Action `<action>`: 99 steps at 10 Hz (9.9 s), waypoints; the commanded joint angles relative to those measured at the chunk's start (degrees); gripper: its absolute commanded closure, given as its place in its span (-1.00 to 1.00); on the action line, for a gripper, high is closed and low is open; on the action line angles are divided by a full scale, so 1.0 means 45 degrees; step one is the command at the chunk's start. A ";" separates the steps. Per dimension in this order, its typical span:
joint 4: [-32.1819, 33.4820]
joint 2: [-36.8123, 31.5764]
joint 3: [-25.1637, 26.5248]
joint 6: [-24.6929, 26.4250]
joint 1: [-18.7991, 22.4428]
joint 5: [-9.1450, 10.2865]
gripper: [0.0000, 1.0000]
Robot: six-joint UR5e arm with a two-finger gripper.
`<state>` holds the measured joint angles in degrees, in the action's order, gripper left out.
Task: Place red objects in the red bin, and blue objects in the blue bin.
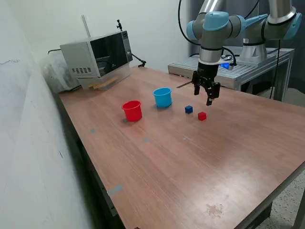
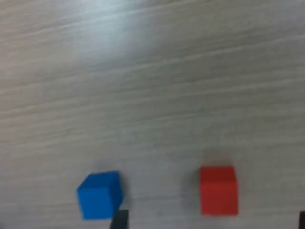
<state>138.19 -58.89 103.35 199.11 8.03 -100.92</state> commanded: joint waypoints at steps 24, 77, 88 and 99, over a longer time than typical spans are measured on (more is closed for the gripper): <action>0.0326 0.1662 -0.0761 -0.0418 -0.0340 0.0786 -1.00; -0.2428 0.3302 -0.7460 -0.0868 -0.4480 0.0376 -1.00; -0.2350 -0.2179 -0.0908 -0.1373 -0.3059 0.0024 -1.00; -0.1356 -0.2349 0.1296 -0.1630 -0.1571 -0.0113 -1.00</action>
<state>130.21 -73.37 111.58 191.55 0.33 -101.61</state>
